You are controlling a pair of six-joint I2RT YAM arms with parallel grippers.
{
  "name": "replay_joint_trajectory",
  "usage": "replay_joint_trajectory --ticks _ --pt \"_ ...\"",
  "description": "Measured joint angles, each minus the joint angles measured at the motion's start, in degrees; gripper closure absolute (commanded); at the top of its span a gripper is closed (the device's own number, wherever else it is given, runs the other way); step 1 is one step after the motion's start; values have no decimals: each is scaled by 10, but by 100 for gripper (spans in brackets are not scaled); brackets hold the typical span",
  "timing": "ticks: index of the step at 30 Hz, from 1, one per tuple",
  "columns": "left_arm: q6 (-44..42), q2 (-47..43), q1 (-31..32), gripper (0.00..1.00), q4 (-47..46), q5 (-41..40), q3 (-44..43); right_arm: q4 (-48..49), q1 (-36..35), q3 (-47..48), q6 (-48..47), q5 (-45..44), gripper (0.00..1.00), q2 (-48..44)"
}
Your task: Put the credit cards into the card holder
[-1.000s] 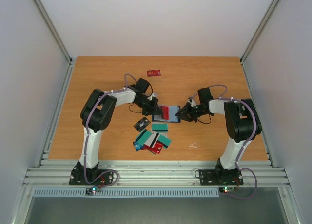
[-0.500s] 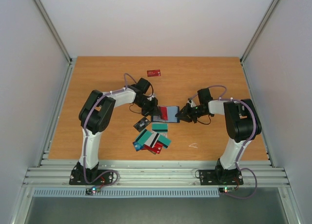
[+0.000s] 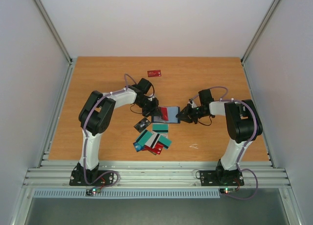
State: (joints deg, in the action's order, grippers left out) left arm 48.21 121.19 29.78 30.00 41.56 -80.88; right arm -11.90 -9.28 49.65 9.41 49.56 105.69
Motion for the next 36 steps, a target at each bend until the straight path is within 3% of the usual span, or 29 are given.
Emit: replay_joint_trajectory --ticks 17,36 --pt "-28 24 -3 100 21 52 -25 2 0 0 8 0 80 0" --pt "-118 72 -9 100 81 92 -85 -18 0 21 9 -5 80 5"
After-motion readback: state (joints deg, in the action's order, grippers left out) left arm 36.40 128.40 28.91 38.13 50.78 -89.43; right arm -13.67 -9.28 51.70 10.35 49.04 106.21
